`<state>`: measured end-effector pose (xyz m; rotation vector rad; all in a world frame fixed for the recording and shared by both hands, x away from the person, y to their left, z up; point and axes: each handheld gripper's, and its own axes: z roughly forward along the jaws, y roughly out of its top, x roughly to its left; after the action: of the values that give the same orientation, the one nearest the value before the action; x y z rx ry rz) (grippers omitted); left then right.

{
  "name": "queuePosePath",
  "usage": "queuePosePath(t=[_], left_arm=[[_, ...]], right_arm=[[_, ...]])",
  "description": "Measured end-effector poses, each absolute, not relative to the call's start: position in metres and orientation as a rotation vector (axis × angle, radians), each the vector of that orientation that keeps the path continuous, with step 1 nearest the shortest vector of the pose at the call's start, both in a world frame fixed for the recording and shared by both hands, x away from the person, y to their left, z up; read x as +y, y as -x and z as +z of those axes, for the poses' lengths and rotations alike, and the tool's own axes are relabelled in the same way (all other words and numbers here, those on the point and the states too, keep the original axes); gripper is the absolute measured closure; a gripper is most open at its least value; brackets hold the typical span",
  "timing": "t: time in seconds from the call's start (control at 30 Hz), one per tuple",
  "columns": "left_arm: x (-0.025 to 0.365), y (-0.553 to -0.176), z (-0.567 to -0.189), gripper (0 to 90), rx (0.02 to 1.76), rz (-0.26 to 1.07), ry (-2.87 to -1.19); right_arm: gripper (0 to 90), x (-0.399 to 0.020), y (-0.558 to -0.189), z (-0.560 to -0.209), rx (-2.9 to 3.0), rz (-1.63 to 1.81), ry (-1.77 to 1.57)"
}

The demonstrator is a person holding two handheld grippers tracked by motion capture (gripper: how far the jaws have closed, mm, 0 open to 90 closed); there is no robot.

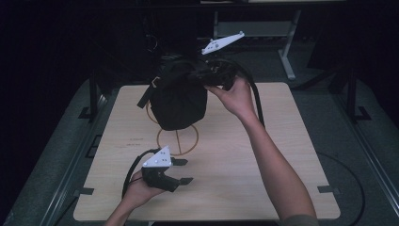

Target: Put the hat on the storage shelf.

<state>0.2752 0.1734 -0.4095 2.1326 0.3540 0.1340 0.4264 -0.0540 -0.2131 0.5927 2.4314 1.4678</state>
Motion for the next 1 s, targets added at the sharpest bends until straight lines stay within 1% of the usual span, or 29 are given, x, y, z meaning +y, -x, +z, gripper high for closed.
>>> queuePosePath(t=[0.37,0.57,0.6,0.63,0.67,0.87,0.97,1.0], left_arm=[[0.169,-0.276,-0.412,35.1,0.335,0.134,-2.136],[0.166,-0.275,-0.414,35.1,0.308,0.141,-2.158],[0.165,-0.274,-0.414,35.1,0.309,0.134,-2.155],[0.165,-0.274,-0.415,35.1,0.310,0.137,-2.153],[0.164,-0.273,-0.415,35.1,0.306,0.133,-2.155],[0.164,-0.272,-0.414,34.9,0.301,0.131,-2.157],[0.164,-0.271,-0.414,34.4,0.299,0.135,-2.154],[0.164,-0.271,-0.414,33.9,0.304,0.134,-2.148]], right_arm=[[85.6,-0.027,-0.449,-0.219,2.433,1.530,-0.627],[84.7,-0.011,-0.460,-0.228,2.427,1.551,-0.668],[82.7,-0.009,-0.463,-0.231,2.431,1.556,-0.676],[72.3,-0.007,-0.465,-0.235,2.422,1.582,-0.700],[69.1,-0.005,-0.467,-0.236,2.418,1.596,-0.703],[64.6,-0.005,-0.466,-0.239,2.450,1.566,-0.695],[60.1,-0.011,-0.464,-0.240,2.445,1.588,-0.690],[56.7,-0.015,-0.462,-0.240,2.445,1.589,-0.691]])
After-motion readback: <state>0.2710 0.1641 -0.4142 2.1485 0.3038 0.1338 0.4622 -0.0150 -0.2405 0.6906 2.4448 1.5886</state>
